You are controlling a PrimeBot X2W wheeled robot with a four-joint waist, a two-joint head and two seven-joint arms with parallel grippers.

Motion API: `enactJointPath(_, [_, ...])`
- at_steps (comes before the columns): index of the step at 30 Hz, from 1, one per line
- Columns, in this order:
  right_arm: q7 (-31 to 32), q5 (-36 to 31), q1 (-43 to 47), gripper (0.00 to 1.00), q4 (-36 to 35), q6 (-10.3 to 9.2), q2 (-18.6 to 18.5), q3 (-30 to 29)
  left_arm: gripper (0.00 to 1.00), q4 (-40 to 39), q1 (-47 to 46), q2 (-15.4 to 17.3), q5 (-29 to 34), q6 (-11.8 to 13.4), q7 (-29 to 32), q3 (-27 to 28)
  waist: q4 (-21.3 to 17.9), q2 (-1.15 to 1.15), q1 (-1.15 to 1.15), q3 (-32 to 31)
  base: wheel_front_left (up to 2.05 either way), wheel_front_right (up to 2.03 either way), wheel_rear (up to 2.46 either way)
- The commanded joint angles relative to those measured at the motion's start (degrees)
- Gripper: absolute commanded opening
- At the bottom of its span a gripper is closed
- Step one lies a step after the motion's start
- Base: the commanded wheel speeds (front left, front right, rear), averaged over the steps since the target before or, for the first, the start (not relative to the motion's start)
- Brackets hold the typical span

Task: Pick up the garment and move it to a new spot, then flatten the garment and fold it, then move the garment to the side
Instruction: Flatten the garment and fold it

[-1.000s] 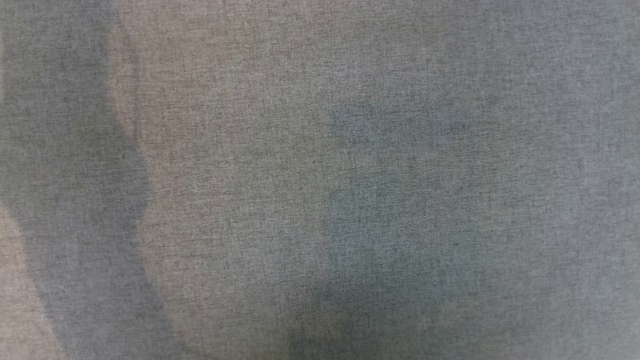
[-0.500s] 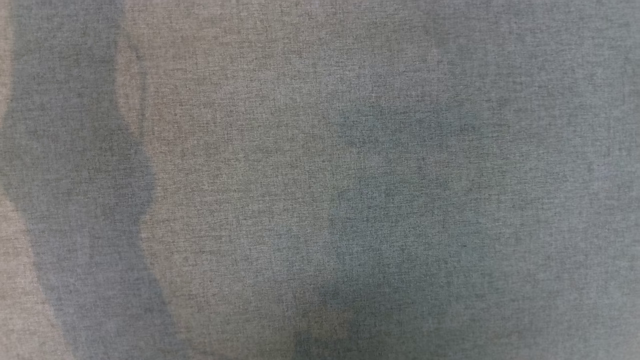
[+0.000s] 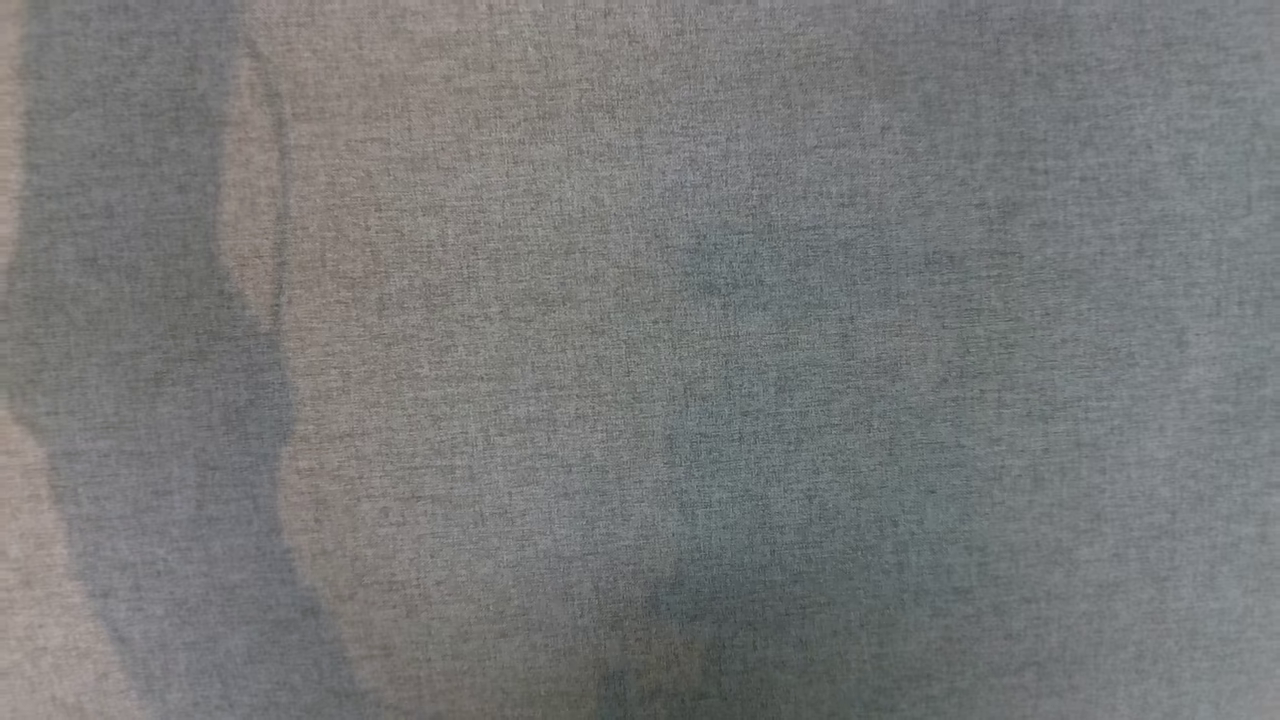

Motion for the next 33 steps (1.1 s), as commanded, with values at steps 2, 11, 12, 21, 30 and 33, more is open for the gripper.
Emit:
enactJointPath(2, [0.9, 0.5, 3.1, 0.00, -0.9, 0.02, -1.1, 3.4, 0.00, -1.6, 2.7, 0.3, -2.3, 0.0, -0.7, -0.3, 0.0, 0.00, 0.00, -1.4, 0.00, 0.00, 0.00])
enactJointPath(11, [1.2, 6.2, 16.9, 0.00, -2.0, 0.02, -1.5, 14.1, 0.00, -9.5, 20.2, 2.6, -9.4, 0.0, 2.1, -6.2, 0.1, 0.00, 0.00, -11.6, 0.00, 0.00, 0.00])
enactJointPath(12, [1.8, 7.1, 18.4, 0.00, -2.5, 0.02, -1.6, 15.0, 0.00, -10.7, 22.3, 3.3, -10.2, 0.0, 2.5, -6.8, 0.1, 0.00, 0.00, -12.8, 0.00, 0.00, 0.00])
enactJointPath(21, [8.6, 14.2, 32.7, 0.00, -7.8, 0.02, -4.0, 21.5, 0.00, -22.5, 44.0, 10.6, -18.9, 0.0, 4.6, -9.2, -0.8, 0.00, 0.00, -24.1, 0.00, 0.00, 0.00])
enactJointPath(30, [13.7, 16.5, 46.0, 0.00, -14.6, 0.02, -9.3, 23.5, 0.00, -40.9, 65.7, 17.9, -28.1, 5.9, 4.9, -9.0, -1.7, 0.00, 0.00, -33.7, 0.00, 0.00, 0.00])
enactJointPath(33, [13.2, 15.4, 49.9, 0.00, -17.2, 0.02, -11.2, 23.8, 0.00, -49.0, 72.5, 20.8, -30.9, 9.1, 4.4, -9.0, -1.7, 0.00, 0.00, -35.1, 0.00, 0.00, 0.00])
